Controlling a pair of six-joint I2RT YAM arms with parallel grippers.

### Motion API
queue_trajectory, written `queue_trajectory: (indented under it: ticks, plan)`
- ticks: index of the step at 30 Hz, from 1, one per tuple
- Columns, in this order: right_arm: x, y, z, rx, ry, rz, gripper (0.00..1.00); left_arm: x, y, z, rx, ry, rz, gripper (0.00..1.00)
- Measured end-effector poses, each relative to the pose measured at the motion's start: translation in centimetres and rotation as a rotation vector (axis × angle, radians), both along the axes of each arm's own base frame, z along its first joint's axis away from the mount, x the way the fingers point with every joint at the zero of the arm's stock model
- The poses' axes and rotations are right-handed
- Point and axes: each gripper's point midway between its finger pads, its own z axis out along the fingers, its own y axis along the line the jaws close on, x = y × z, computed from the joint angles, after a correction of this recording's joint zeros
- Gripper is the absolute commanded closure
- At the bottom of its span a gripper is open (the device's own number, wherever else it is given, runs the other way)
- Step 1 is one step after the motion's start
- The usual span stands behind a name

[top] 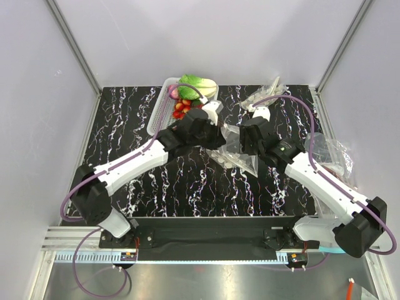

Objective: Place the food in the zip-top bag and seal the zipper
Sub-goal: Open the zipper of the food storage bag.

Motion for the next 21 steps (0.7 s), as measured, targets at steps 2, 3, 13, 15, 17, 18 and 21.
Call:
queue_trajectory:
  ticks: [2,3,13,15,17,18,21]
  plan:
    - [0.3,-0.5,0.0,-0.029,-0.013,-0.016,0.32,0.1,0.5,0.2,-0.028,0.037,-0.022,1.0]
    - [0.4,-0.9,0.0,-0.048,-0.021,-0.024,0.3,0.1,0.8,0.5,-0.045,0.055,-0.034,1.0]
    - [2.8,-4.5,-1.1,-0.274,-0.078,-0.188,0.45,-2.5,2.1,2.2,-0.1,0.137,-0.149,1.0]
    - [3.0,-5.7,-1.0,-0.334,-0.085,-0.249,0.48,-2.6,2.7,1.5,-0.054,0.147,-0.126,1.0]
    - [3.0,-6.8,-0.3,-0.377,-0.103,-0.307,0.5,-2.5,3.3,0.9,-0.008,0.156,-0.101,1.0]
    - [3.0,-7.3,0.2,-0.39,-0.116,-0.331,0.5,-2.4,3.3,0.7,0.012,0.16,-0.094,1.0]
    - [2.6,-8.5,1.6,-0.403,-0.154,-0.382,0.5,-1.4,2.2,0.8,0.031,0.155,-0.097,1.0]
